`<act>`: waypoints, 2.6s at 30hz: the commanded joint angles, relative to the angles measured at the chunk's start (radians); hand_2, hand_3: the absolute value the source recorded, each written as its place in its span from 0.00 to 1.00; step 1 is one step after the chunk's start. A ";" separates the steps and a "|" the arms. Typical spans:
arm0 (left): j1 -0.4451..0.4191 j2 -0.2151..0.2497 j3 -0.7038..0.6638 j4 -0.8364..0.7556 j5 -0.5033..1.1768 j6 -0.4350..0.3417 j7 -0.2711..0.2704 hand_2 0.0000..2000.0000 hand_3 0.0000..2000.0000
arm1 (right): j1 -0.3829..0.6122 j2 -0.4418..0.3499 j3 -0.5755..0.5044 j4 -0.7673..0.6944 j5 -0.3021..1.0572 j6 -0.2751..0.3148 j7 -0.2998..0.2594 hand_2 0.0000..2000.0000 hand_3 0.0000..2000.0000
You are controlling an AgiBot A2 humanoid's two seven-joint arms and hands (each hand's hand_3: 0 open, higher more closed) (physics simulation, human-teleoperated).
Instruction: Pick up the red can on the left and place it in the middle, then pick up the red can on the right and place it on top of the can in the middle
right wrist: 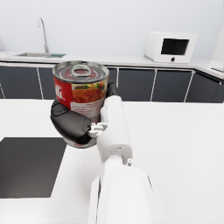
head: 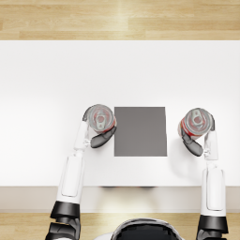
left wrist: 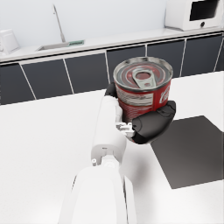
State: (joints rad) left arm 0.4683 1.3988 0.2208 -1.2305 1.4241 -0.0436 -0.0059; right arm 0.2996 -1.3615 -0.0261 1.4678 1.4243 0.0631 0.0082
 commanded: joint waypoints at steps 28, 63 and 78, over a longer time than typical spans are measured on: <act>0.073 0.128 0.312 0.295 0.000 -0.006 -0.056 1.00 0.76 | 0.086 -0.054 0.079 0.101 0.000 0.005 -0.003 1.00 0.76; -0.262 0.061 -0.261 -0.336 -0.001 0.044 0.006 0.00 0.00 | 0.274 -0.181 0.380 -0.023 0.000 -0.111 -0.321 1.00 0.76; -0.288 0.070 -0.264 -0.330 -0.001 0.044 0.006 0.00 0.00 | 0.221 -0.177 0.402 -0.032 -0.001 -0.197 -0.304 1.00 0.76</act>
State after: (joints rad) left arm 0.1790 1.4689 -0.0437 -1.5622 1.4230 0.0000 0.0000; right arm 0.5199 -1.5392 0.3742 1.4266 1.4232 -0.1428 -0.2972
